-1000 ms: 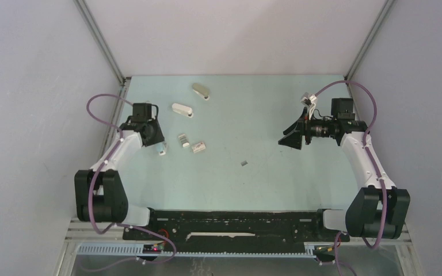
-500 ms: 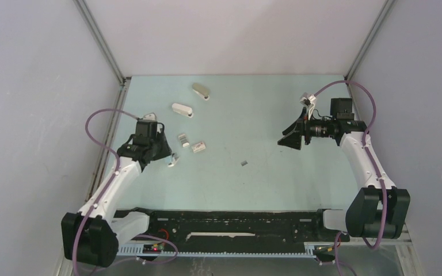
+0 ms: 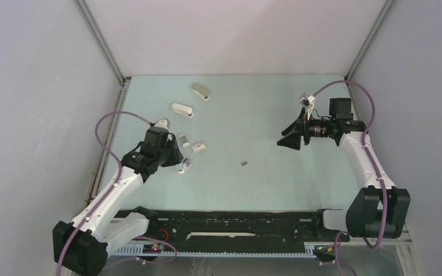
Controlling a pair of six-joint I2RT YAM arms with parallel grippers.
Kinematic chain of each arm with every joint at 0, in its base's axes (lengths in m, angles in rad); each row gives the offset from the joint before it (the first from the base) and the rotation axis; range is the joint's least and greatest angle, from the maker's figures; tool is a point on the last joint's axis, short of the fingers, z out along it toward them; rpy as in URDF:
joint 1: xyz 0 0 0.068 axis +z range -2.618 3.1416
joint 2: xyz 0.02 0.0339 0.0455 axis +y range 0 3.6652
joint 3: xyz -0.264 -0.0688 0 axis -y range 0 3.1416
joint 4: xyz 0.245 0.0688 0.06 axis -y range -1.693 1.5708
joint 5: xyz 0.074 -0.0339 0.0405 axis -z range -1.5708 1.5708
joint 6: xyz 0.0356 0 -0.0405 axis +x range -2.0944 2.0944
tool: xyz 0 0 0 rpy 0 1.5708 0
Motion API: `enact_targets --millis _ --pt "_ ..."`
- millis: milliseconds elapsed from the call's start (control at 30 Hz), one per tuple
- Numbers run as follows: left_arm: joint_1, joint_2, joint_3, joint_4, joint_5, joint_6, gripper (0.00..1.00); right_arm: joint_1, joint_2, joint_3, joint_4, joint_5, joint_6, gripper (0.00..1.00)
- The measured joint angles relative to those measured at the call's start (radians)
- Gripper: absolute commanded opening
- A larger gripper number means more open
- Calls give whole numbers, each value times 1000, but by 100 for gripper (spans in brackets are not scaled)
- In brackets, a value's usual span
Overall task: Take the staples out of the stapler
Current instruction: Place the stapler at the center of the board.
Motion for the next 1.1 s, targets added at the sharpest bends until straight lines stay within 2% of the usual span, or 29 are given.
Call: enact_targets --millis 400,700,1100 --pt "-185 12 1 71 16 -5 0 1 0 0 0 0 0 78" --pt "-323 213 49 184 21 53 0 1 0 0 0 0 -2 78" --pt "-502 452 103 378 -55 290 3 1 0 0 -5 0 -8 78"
